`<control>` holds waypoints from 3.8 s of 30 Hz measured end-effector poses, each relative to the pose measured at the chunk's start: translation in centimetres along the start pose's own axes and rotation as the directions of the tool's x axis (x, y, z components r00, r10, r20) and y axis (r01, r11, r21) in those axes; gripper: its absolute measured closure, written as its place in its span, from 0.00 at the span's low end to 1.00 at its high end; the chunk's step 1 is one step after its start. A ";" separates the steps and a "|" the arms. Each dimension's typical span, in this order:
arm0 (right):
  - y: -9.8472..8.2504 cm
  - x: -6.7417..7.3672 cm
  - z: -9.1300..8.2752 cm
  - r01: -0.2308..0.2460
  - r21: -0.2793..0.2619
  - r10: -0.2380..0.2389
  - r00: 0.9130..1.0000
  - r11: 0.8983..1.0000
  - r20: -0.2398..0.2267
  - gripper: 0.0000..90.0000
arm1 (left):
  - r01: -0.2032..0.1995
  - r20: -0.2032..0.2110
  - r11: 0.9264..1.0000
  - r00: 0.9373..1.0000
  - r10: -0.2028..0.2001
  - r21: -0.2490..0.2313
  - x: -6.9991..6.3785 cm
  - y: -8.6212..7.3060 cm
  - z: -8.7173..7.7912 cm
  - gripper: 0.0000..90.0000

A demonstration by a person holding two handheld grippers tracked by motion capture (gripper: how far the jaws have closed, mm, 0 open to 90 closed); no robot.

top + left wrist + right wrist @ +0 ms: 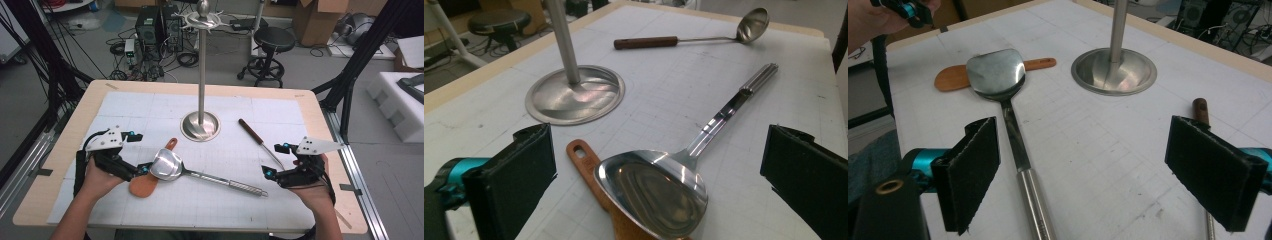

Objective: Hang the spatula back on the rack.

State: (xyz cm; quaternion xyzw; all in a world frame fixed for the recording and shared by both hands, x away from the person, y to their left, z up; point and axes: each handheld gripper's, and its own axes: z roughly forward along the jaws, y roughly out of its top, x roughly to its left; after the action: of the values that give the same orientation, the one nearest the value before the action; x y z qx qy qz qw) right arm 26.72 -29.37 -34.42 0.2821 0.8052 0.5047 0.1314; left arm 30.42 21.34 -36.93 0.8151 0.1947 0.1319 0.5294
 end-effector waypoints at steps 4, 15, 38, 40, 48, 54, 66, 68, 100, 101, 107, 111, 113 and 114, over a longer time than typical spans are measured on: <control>-0.2 -0.6 -0.1 -0.008 0.007 0.008 1.000 1.000 0.005 0.15 | -0.028 0.054 0.998 0.998 0.025 0.052 0.1 1.8 2.0 0.02; -0.2 -1.0 -0.7 -0.018 -0.001 0.018 1.000 1.000 0.019 0.15 | -0.140 0.212 0.977 0.972 0.105 0.158 -1.5 5.3 8.3 0.02; -0.4 -1.1 -1.1 -0.023 -0.008 0.023 1.000 1.000 0.021 0.15 | -0.390 0.448 0.821 0.874 0.189 0.416 -6.1 6.8 19.2 0.07; -0.4 -1.2 -1.1 -0.023 -0.009 0.023 1.000 1.000 0.021 0.15 | -0.402 0.462 0.811 0.867 0.188 0.424 -6.3 6.6 19.8 0.12; -0.4 -1.2 -1.1 -0.025 -0.008 0.025 0.999 1.000 0.022 0.15 | -0.464 0.510 0.732 0.840 0.185 0.499 -7.0 4.8 21.9 0.38; -0.5 -1.2 -0.9 -0.029 -0.003 0.029 0.999 1.000 0.024 0.15 | -0.469 0.522 0.726 0.834 0.177 0.503 -7.3 4.6 22.6 0.46; -0.7 -1.3 -0.3 -0.032 0.017 0.032 0.999 0.999 0.021 0.15 | -0.517 0.513 0.686 0.825 0.238 0.512 -8.7 5.1 23.2 0.63; -0.7 -1.3 -0.1 -0.027 0.020 0.026 0.999 0.999 0.018 0.15 | -0.536 0.529 0.674 0.812 0.246 0.509 -9.2 5.2 23.0 0.74; -0.6 -1.6 -1.7 -0.043 -0.031 0.045 0.998 0.999 0.049 0.16 | -0.488 0.511 0.742 0.829 0.228 0.461 -8.0 8.0 19.2 0.83; -0.6 -1.7 -1.9 -0.042 -0.035 0.043 0.998 0.999 0.053 0.16 | -0.481 0.509 0.749 0.831 0.224 0.456 -7.9 8.1 19.0 0.83; -0.4 -1.5 -2.1 -0.034 -0.041 0.037 0.998 0.999 0.053 0.16 | -0.444 0.482 0.781 0.850 0.212 0.440 -7.0 8.8 18.1 0.83; -0.3 -1.3 -2.1 -0.028 -0.044 0.030 0.998 0.999 0.050 0.16 | -0.404 0.454 0.813 0.869 0.197 0.419 -6.2 9.3 17.2 0.83; -0.3 -1.4 -2.0 -0.032 -0.043 0.034 0.998 0.999 0.048 0.16 | -0.387 0.448 0.828 0.874 0.189 0.405 -5.9 9.6 16.8 0.83; -0.4 -1.4 -2.0 -0.032 -0.040 0.034 0.998 0.999 0.051 0.16 | -0.386 0.445 0.830 0.875 0.191 0.402 -5.8 9.7 16.7 0.83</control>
State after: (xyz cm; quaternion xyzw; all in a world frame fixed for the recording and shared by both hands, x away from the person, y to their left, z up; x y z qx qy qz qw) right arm 26.73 -31.81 -33.91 0.3055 0.7868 0.5151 0.1493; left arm 34.04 1.64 -34.86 0.9499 -0.0151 -0.0038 0.3123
